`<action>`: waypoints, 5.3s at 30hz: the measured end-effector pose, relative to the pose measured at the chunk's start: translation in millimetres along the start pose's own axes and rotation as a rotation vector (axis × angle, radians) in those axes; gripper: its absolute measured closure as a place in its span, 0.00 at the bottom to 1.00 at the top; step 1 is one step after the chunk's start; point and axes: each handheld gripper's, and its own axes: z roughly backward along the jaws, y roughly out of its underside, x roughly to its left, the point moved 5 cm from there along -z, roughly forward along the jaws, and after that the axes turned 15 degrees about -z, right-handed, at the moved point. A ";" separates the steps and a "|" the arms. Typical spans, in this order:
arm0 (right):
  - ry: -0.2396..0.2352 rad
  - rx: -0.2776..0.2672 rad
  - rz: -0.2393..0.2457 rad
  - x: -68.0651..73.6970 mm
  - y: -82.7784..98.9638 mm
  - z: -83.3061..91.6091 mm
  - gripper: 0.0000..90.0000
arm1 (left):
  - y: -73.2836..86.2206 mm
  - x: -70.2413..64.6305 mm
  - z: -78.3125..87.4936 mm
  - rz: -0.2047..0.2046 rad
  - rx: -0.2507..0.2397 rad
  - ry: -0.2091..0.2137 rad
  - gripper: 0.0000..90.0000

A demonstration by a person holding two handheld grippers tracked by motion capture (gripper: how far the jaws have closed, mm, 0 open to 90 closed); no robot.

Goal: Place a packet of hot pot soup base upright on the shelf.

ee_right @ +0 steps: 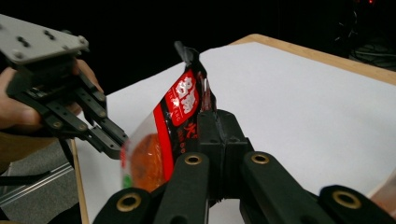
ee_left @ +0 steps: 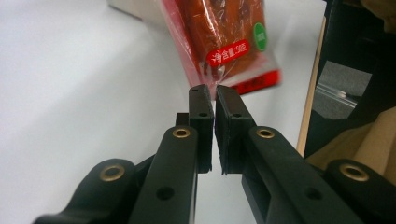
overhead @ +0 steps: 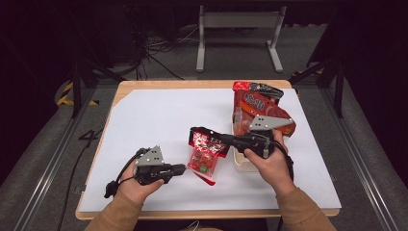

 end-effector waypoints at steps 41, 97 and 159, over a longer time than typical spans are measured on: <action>-0.164 0.059 0.294 60.1 14.7 -3.2 1.00 | -41.1 9.1 10.3 -0.113 -0.296 -0.002 0.67; 0.252 -0.132 0.064 -34.4 39.2 125.8 0.41 | -104.9 21.5 -16.9 -0.173 -0.299 0.167 1.00; 0.585 0.016 -0.116 -160.2 88.3 154.1 0.35 | -191.9 25.1 -88.7 -0.208 -0.381 0.183 0.99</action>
